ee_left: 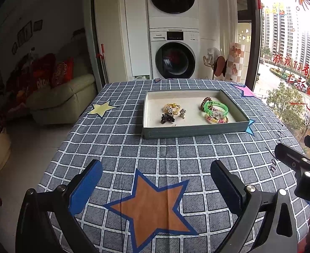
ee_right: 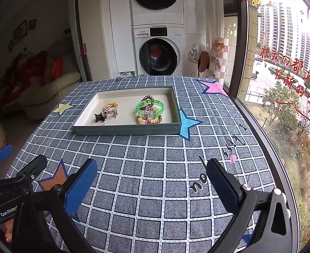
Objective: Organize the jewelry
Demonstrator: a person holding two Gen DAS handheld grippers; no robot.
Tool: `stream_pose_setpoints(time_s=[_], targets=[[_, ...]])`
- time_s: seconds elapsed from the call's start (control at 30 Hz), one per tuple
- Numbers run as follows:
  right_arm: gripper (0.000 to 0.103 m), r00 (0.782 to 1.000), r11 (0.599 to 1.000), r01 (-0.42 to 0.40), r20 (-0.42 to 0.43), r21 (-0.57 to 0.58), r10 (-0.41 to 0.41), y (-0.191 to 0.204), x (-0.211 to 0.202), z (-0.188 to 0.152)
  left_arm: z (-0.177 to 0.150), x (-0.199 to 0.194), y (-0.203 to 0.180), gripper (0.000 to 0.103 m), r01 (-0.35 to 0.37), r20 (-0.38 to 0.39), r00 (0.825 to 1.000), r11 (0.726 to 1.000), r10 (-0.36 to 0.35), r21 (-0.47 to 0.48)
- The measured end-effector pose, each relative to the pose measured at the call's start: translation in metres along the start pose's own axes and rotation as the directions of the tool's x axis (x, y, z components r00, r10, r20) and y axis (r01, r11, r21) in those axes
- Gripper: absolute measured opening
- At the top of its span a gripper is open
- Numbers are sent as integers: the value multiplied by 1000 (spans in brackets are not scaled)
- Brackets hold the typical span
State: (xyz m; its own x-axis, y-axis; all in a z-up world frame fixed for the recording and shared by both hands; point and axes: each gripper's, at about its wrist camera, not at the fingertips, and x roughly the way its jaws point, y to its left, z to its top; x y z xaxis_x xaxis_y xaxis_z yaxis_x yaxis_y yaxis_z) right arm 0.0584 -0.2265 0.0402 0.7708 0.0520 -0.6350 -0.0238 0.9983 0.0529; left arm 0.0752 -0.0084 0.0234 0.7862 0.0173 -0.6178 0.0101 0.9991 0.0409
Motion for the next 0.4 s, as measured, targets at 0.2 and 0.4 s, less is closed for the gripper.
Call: stream_pose_setpoints(time_s=[0.2, 0.4], targets=[[103, 1000, 1000, -3, -7, 2, 3, 0, 2, -2, 0, 1, 4, 103, 26, -7, 1000, 1000, -26, -17], [103, 1000, 1000, -5, -15, 8, 5, -3, 4, -2, 1, 1, 2, 103, 18, 1, 1000, 1000, -18, -6]])
